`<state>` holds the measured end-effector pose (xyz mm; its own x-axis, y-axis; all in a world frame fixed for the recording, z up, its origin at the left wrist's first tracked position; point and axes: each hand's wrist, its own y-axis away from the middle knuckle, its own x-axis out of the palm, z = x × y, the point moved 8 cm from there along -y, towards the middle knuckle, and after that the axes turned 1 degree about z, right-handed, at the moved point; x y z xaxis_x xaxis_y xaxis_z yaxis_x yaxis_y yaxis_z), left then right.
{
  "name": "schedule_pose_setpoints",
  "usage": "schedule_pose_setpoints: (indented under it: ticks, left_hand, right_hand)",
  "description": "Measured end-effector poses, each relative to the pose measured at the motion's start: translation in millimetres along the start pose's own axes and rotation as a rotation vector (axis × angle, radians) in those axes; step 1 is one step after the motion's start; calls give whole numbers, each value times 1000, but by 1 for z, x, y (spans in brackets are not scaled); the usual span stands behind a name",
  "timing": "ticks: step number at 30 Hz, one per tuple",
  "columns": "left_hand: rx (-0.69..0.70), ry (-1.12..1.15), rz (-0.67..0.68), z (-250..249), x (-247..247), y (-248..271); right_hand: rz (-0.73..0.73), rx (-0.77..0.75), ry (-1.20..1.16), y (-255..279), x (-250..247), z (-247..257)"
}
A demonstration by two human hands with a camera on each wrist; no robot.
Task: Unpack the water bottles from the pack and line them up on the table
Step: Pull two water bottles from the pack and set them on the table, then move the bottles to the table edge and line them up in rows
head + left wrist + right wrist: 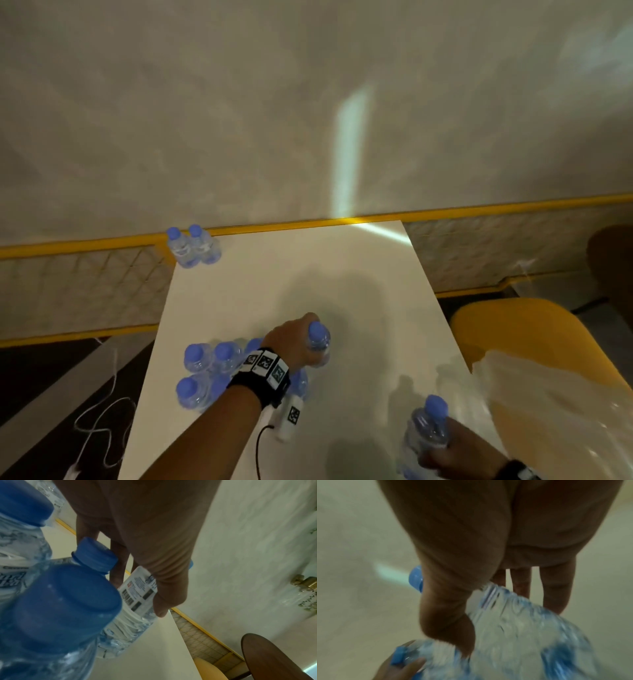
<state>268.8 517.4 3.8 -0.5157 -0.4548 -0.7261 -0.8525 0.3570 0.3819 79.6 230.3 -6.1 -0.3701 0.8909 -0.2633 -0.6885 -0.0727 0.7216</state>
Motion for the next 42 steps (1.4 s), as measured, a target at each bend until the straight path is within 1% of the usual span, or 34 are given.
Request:
schedule_pose_setpoints:
  ticks: [1, 2, 3, 4, 5, 6, 8, 9, 12, 14, 19, 22, 26, 31, 34, 37, 42]
  left_hand:
    - [-1, -4, 6, 2, 1, -3]
    - [-2, -7, 18, 3, 3, -5]
    - [-1, -9, 31, 5, 5, -7]
    - [2, -16, 36, 7, 7, -8]
    - [6, -30, 33, 7, 7, -9]
    - [8, -53, 31, 7, 7, -10]
    - [16, -104, 36, 5, 8, -10]
    - [17, -131, 39, 3, 8, -10]
    - [15, -208, 32, 1, 9, -11]
    - [24, -259, 29, 1, 11, -12]
    - [31, -362, 67, -2, 15, -10]
    - [14, -419, 89, -3, 15, -11]
    - [6, -460, 104, -4, 15, -12]
    - [38, -496, 123, -8, 17, -12]
    - [46, -498, 133, -9, 17, -11]
    - [50, -495, 132, -9, 16, -11]
    - [38, -470, 145, -6, 15, -11]
  right_hand:
    - [97, 4, -34, -8, 24, 2]
    - [124, -52, -51, -16, 39, 9]
    - [60, -136, -52, -29, 51, 23]
    - [-43, -232, -6, -43, 57, 40]
    - [-96, -286, -9, -55, 64, 56]
    - [-132, -303, -17, -66, 69, 69]
    - [-127, -314, -37, -80, 82, 81]
    - [-148, -330, -25, -88, 86, 86]
    - [-171, -283, 123, -93, 96, 102]
    - [-177, -256, 202, -100, 100, 103]
    - [-222, -193, 317, -114, 105, 104]
    - [-219, -198, 402, -116, 109, 116]
    - [-201, -227, 435, -114, 114, 124]
    - [-176, -271, 456, -113, 121, 122]
    - [-163, -279, 460, -109, 123, 124]
    - [-173, -280, 413, -110, 123, 119]
    - [-134, -255, 492, -116, 123, 120]
